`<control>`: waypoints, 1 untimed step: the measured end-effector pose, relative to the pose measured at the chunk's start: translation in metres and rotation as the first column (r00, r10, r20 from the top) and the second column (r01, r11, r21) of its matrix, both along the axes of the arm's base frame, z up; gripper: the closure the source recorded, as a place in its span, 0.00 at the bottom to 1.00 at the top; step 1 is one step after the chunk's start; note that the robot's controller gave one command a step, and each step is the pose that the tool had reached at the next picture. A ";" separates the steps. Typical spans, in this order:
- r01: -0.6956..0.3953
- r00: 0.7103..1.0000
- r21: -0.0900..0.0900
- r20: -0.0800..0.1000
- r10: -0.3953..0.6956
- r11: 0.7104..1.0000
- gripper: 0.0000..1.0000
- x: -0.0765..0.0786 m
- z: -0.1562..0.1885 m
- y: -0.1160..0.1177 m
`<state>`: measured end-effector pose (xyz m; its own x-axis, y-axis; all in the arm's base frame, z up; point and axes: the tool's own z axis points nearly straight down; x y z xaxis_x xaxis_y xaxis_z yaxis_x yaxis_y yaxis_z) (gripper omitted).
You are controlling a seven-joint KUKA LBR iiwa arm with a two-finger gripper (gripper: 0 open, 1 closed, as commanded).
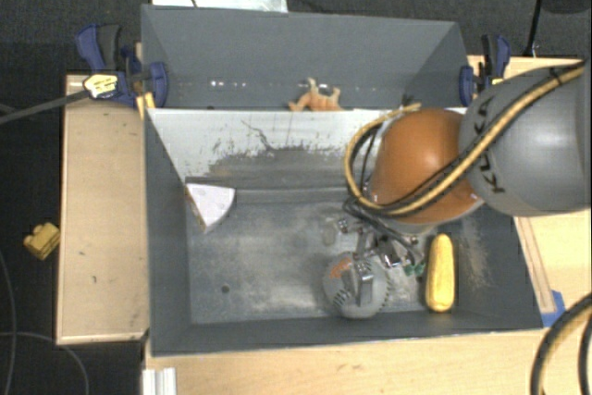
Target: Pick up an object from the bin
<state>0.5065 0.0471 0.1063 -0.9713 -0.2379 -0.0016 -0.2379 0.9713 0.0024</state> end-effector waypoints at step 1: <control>0.054 0.999 0.001 -0.001 -0.054 0.999 0.00 -0.003 -0.008 -0.007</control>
Offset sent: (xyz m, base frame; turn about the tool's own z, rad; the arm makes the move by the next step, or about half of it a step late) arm -0.0144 -0.0380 -0.0363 -0.3714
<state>0.5039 0.0405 0.0979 -0.9827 -0.1853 -0.0008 -0.1853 0.9827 0.0038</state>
